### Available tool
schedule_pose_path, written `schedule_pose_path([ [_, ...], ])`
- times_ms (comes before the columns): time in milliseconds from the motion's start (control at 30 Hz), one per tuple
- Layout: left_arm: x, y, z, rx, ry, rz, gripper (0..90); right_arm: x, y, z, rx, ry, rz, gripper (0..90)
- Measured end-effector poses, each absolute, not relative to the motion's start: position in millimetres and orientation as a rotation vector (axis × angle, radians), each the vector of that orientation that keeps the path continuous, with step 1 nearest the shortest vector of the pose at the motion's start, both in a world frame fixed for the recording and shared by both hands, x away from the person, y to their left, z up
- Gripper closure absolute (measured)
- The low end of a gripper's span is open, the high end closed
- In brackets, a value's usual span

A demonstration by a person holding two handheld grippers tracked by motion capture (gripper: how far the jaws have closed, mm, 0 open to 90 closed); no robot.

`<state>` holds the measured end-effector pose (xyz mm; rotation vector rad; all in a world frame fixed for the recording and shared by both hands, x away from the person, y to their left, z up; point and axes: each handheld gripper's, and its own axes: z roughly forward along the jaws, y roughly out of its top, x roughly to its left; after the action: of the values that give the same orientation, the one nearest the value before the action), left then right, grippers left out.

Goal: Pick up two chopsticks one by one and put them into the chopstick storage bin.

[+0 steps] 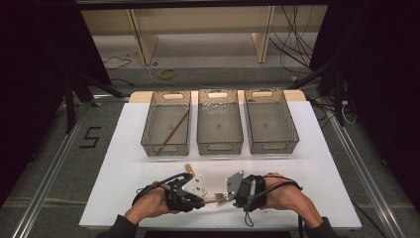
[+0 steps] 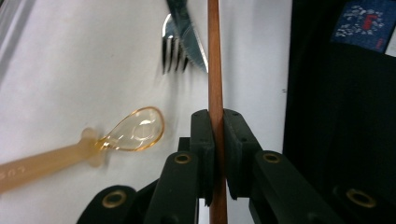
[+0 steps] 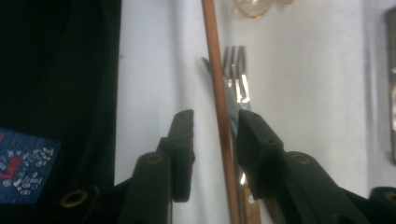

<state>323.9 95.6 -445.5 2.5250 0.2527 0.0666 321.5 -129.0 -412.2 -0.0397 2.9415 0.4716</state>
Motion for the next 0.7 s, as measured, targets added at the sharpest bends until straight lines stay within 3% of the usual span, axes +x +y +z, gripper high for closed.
schedule_pose_path([
  [67,327,99,-445,2.514,0.286,0.072,83.0,324,-133,-409,0.011,2.928,0.528,57.4],
  [300,335,113,-440,2.474,0.397,0.108,83.0,334,-145,-403,0.231,2.865,0.632,45.8],
  [700,351,142,-435,2.360,0.601,0.145,83.0,343,-169,-403,0.446,2.786,0.733,38.2],
])
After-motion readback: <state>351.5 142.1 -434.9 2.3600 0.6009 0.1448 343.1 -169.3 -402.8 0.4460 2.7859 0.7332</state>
